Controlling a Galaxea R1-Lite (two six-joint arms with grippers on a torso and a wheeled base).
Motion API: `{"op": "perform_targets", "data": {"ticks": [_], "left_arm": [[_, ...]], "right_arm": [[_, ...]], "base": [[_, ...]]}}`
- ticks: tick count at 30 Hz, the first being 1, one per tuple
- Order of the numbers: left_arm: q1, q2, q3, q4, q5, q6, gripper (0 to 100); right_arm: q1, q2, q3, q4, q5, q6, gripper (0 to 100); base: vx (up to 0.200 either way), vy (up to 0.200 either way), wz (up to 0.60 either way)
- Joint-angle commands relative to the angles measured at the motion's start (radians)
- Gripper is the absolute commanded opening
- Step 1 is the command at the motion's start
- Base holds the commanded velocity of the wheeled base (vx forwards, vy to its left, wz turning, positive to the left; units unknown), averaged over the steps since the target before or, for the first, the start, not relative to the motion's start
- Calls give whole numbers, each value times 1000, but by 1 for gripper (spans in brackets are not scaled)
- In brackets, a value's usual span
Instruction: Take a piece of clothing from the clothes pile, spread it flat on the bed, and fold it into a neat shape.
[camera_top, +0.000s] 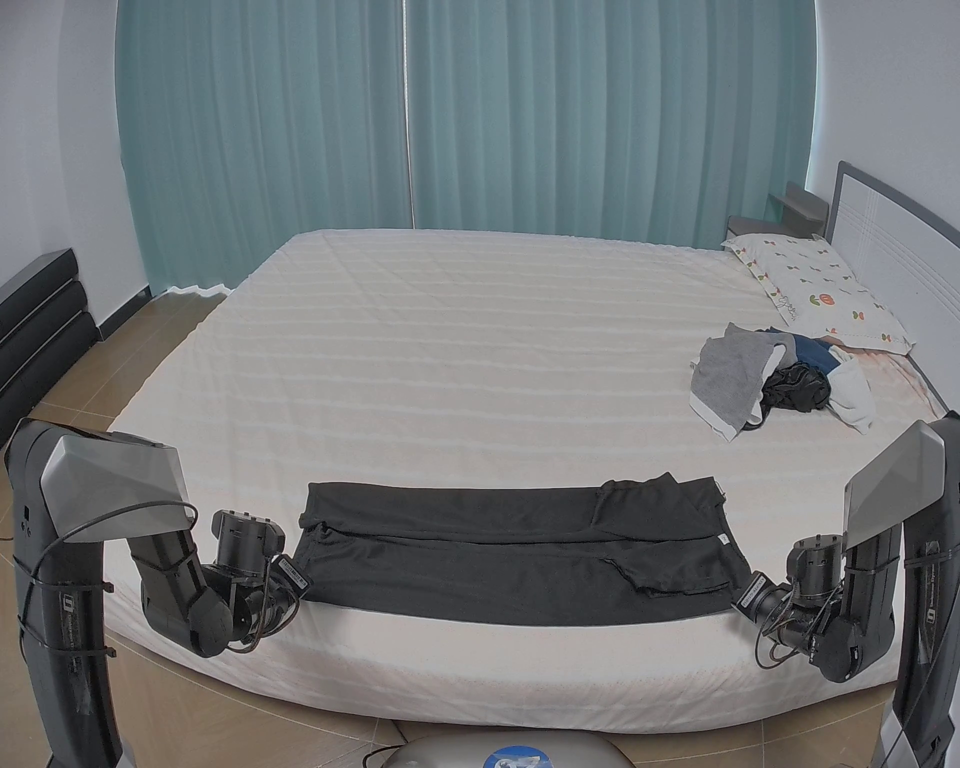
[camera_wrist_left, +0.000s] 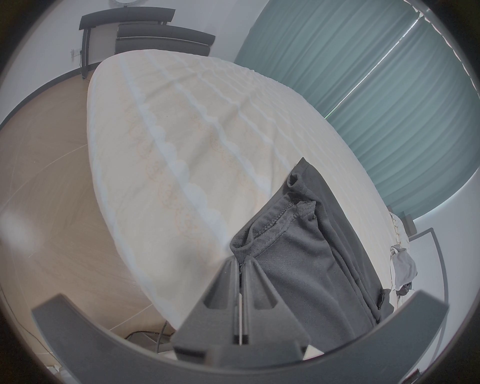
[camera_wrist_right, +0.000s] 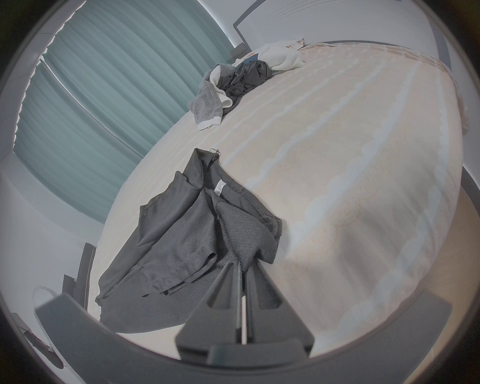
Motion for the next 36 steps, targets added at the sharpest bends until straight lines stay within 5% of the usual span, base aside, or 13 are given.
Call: {"op": "perform_targets", "data": {"ticks": [1, 20, 21, 31, 36], "left_arm": [[16, -29, 8, 2, 1, 3, 0], [26, -75, 42, 122, 0, 65, 0], [28, -75, 44, 122, 0, 66, 100], [106, -182, 63, 124, -22, 117, 100], [154, -260, 33, 125, -106, 115, 100]], "right_arm": [[0, -55, 31, 4, 1, -3, 0], [15, -49, 111, 5, 13, -98, 0], [15, -37, 108, 1, 13, -98, 100], [-11, -164, 145, -4, 12, -176, 100], [-67, -242, 123, 1, 18, -193, 100]], "base": [[0, 0, 0], [0, 0, 0], [0, 0, 0], [0, 0, 0], [0, 0, 0]]}}
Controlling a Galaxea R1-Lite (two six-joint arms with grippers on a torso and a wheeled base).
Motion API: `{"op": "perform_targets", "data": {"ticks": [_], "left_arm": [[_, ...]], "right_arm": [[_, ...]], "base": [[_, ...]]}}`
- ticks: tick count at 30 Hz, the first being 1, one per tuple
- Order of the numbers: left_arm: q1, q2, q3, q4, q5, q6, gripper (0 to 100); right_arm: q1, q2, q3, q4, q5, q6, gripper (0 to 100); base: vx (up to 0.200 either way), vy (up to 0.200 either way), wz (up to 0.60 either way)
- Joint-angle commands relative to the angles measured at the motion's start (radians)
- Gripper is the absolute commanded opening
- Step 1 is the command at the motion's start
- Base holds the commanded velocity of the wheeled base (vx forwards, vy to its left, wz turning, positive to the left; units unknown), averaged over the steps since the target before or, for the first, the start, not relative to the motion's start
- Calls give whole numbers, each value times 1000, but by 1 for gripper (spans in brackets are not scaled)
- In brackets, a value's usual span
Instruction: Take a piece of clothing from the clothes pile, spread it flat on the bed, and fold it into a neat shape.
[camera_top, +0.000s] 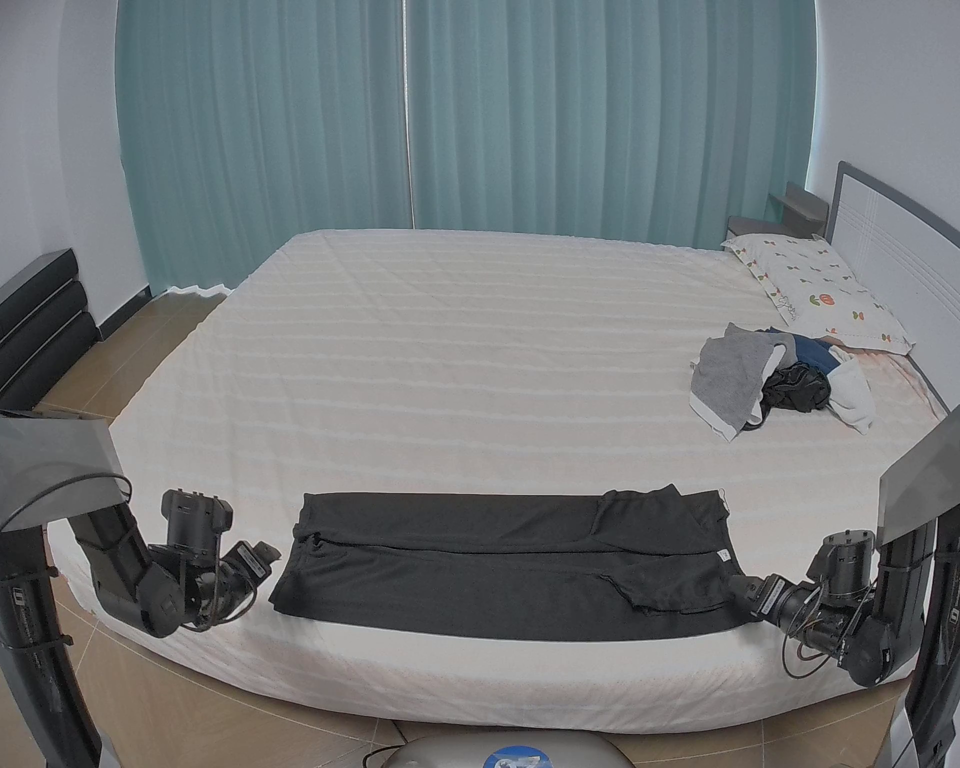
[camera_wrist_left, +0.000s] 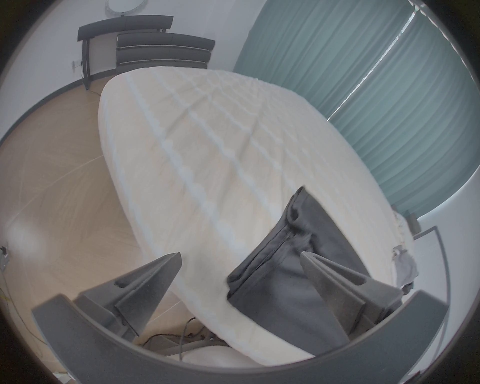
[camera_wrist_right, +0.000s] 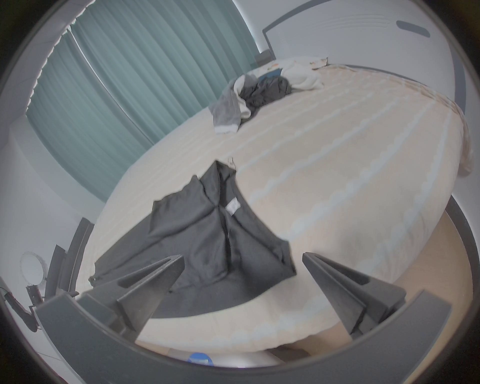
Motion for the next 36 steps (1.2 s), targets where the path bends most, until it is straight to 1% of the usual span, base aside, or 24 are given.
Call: {"op": "perform_targets", "data": {"ticks": [1, 3, 4, 5, 9, 11, 15, 16, 17, 19, 24, 27, 28, 29, 33, 36], "left_arm": [[45, -102, -29, 1, -81, 5, 100], [41, -99, -45, 1, -115, 5, 100], [41, -99, -45, 1, -115, 5, 100], [36, -87, -81, 3, -129, 6, 100], [15, -22, -133, 16, -132, 28, 100], [-1, 21, -170, 16, -132, 83, 100], [-53, 76, -176, -1, -129, 123, 100], [-54, 77, -176, -1, -129, 126, 100], [-67, 96, -176, -17, -129, 172, 100], [-74, 111, -173, -37, -129, 219, 100], [-84, 140, -171, -74, -112, 268, 100], [-82, 156, -176, -80, -87, 314, 100], [-82, 157, -176, -80, -84, 316, 100], [-81, 166, -179, -88, -57, 351, 100], [-82, 208, -182, -132, 13, 448, 100], [-82, 258, -200, -195, 57, 469, 100]], "right_arm": [[-52, -97, -21, -8, 10, -16, 100], [-53, -98, -32, -8, 22, -14, 100], [-53, -98, -32, -8, 22, -14, 100], [-52, -98, -38, -8, 31, -11, 100], [-53, -95, -47, -8, 31, -11, 100], [-49, -87, -47, -8, 34, -7, 100], [-50, -84, -49, -8, 63, -4, 100], [-50, -84, -49, -8, 63, -4, 100], [-52, -83, -55, -8, 68, -4, 100], [-52, -81, -58, -8, 68, -4, 100], [-49, -72, -69, -8, 68, -4, 100], [-44, -60, -77, -8, 68, -2, 100], [-44, -60, -75, -8, 68, -2, 100], [-43, -55, -77, -8, 68, -2, 100], [-41, -55, -77, -8, 68, -2, 100], [-39, -54, -75, -8, 66, -2, 100]], "base": [[0, 0, 0], [0, 0, 0], [0, 0, 0], [0, 0, 0], [0, 0, 0], [0, 0, 0], [0, 0, 0], [0, 0, 0], [0, 0, 0], [0, 0, 0], [0, 0, 0], [0, 0, 0], [0, 0, 0], [0, 0, 0], [0, 0, 0], [0, 0, 0]]}}
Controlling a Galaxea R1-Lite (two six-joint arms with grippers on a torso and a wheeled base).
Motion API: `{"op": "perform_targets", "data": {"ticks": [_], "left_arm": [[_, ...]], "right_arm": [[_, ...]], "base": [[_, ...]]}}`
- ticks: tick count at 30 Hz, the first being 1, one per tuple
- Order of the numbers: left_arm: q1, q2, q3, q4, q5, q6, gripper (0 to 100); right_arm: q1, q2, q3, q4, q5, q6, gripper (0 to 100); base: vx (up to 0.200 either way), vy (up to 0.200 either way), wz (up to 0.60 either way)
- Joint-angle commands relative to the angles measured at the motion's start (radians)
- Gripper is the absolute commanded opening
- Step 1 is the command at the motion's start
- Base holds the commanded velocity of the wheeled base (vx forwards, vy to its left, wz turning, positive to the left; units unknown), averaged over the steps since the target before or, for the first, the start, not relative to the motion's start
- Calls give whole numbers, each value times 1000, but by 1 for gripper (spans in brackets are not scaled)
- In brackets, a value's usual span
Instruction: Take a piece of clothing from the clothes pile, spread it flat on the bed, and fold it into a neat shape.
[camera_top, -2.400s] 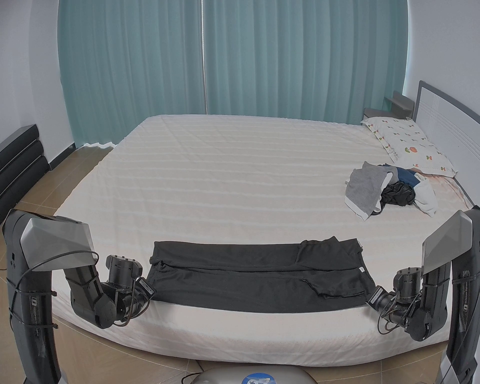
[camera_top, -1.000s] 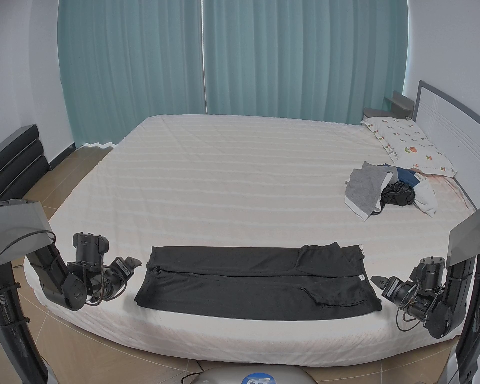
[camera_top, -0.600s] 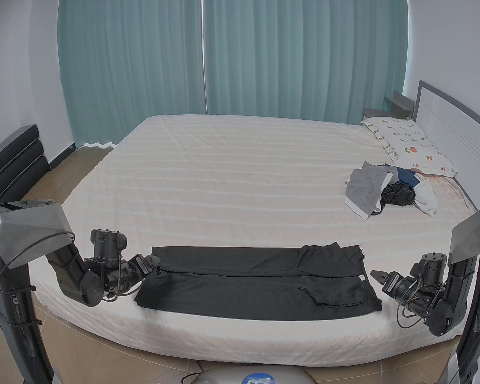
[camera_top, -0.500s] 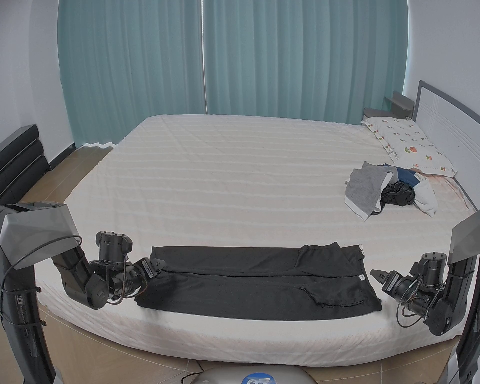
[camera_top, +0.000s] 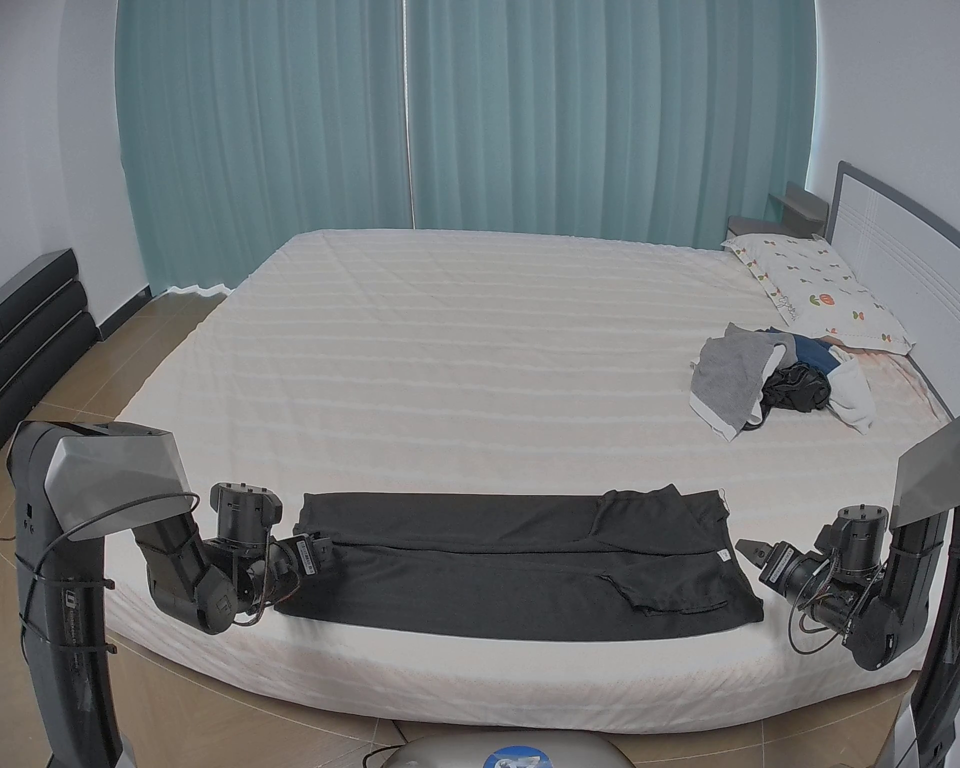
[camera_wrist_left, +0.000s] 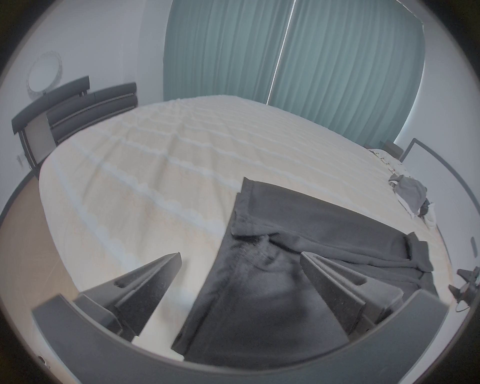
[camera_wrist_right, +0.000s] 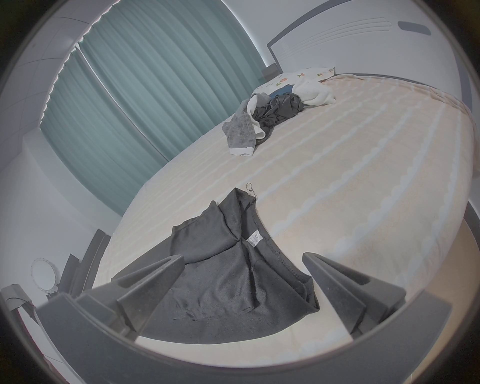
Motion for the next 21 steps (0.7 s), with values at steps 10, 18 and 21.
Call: {"op": "perform_targets", "data": {"ticks": [10, 18, 21], "left_arm": [[19, 158, -64, -91, 140, 26, 100], [67, 155, -75, -91, 169, 22, 100], [96, 140, -61, -91, 172, 16, 100]], "right_arm": [[5, 11, -1, -8, 1, 0, 100], [5, 16, 0, -8, 1, 0, 100], [5, 16, -1, -8, 1, 0, 100]], "base": [[0, 0, 0], [0, 0, 0], [0, 0, 0]]}}
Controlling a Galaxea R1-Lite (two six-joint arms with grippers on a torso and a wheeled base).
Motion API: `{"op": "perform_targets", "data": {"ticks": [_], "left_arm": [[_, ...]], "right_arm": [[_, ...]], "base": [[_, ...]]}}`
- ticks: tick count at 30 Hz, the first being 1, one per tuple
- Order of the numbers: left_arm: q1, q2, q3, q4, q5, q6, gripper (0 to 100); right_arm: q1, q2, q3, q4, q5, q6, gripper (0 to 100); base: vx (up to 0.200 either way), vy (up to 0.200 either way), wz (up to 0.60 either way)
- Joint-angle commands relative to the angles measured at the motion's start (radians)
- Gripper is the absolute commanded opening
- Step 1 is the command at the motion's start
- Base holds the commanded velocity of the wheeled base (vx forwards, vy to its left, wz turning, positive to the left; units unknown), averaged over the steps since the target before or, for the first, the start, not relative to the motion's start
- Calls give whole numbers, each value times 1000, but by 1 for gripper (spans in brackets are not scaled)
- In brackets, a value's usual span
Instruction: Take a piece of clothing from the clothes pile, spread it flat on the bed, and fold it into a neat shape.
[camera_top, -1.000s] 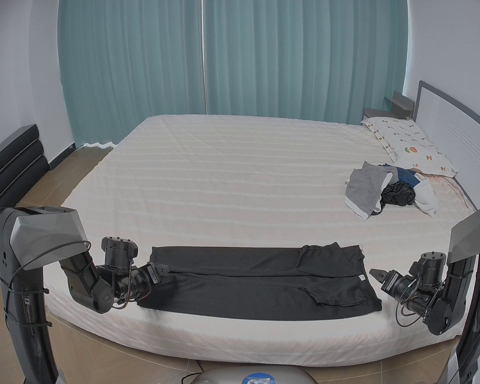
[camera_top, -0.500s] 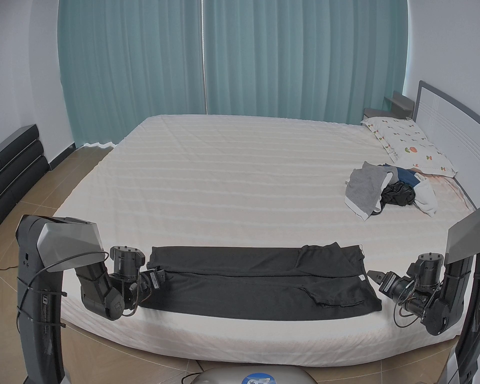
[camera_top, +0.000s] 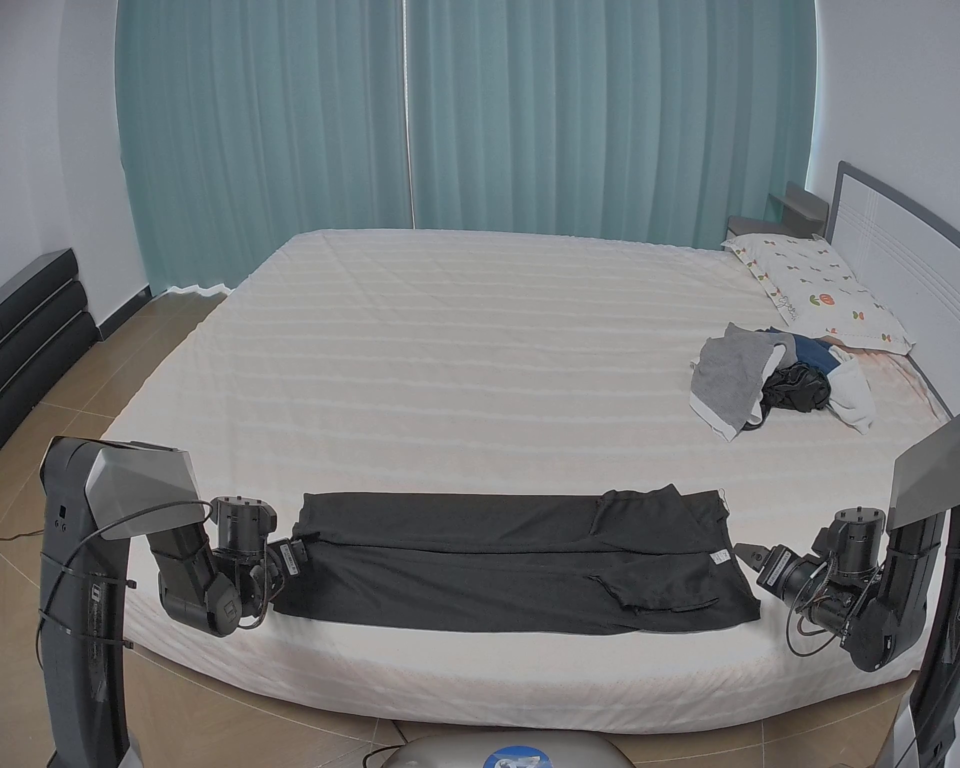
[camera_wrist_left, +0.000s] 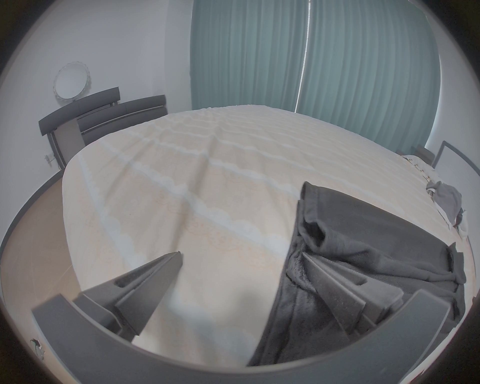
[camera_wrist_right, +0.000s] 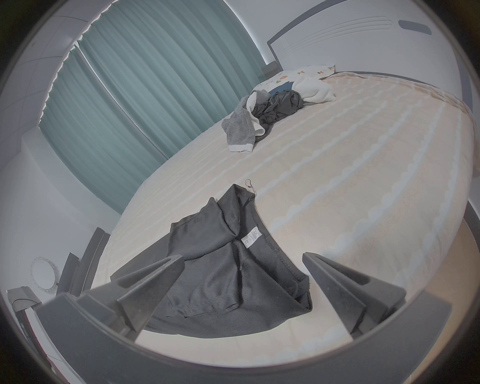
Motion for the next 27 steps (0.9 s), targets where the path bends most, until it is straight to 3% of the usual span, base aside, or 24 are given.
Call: {"op": "perform_targets", "data": {"ticks": [1, 18, 22, 26, 27], "left_arm": [[35, -14, 11, 0, 8, -4, 100], [67, -114, 13, 4, 22, -90, 100], [67, -145, 2, 16, 12, -159, 100], [59, -145, 13, 16, -6, -185, 100], [59, -146, 25, 16, -41, -193, 100]], "right_arm": [[-1, 3, 0, -7, 0, 0, 100], [2, -16, -3, -7, 3, 5, 100], [39, -43, -3, -7, 19, 75, 100], [42, -34, 8, 5, 55, 86, 100], [40, -33, 12, 5, 65, 92, 100]], "base": [[0, 0, 0], [0, 0, 0], [0, 0, 0], [0, 0, 0], [0, 0, 0]]}}
